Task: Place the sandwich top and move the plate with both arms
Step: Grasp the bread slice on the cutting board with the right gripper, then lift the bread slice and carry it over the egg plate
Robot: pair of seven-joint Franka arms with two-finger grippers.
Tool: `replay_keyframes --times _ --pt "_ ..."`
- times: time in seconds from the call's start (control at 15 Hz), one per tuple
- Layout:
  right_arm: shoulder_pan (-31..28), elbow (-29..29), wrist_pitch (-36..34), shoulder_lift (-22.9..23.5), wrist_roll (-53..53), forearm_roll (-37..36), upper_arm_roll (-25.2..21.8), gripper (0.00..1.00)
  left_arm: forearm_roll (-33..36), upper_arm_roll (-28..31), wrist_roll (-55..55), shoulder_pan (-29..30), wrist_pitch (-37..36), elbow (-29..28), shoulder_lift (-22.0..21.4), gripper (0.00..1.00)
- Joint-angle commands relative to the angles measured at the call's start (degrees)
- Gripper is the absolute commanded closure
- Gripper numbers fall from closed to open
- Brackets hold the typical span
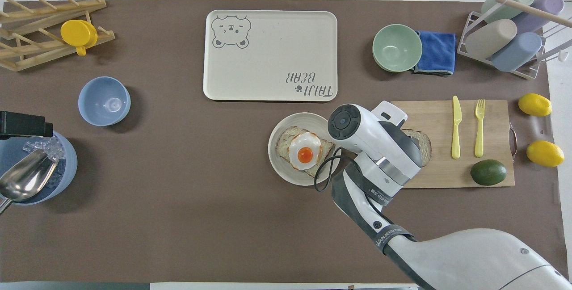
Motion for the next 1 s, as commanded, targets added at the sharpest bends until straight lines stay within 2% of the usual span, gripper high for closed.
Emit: replay_keyframes --times 0.0,0.07,0.53,0.74,0.94 --pt "-0.4 -1.4 -1.1 -1.5 1.2 -0.9 0.5 0.85 -0.4 0.3 0.4 0.2 -0.7 -0.5 -1.1 0.00" --pt "0.2 -0.5 -2.9 -1.5 1.2 -0.9 0.5 1.00 -0.4 0.3 0.4 0.3 -0.7 -0.5 -1.1 0.00" --pt "7.9 9.6 -18.8 -0.9 -1.3 -2.1 0.5 1.00 -0.1 0.3 0.4 2.1 0.3 -0.5 -1.0 0.00" --pt "11.8 12.3 -26.6 -0.9 -2.0 -7.3 0.5 1.00 -0.1 0.3 0.4 2.9 0.0 -0.7 -1.1 0.00" --pt "11.7 12.7 -31.7 -0.9 -2.0 -11.1 0.5 1.00 0.0 0.3 0.4 3.1 0.0 -0.8 -1.1 0.00"
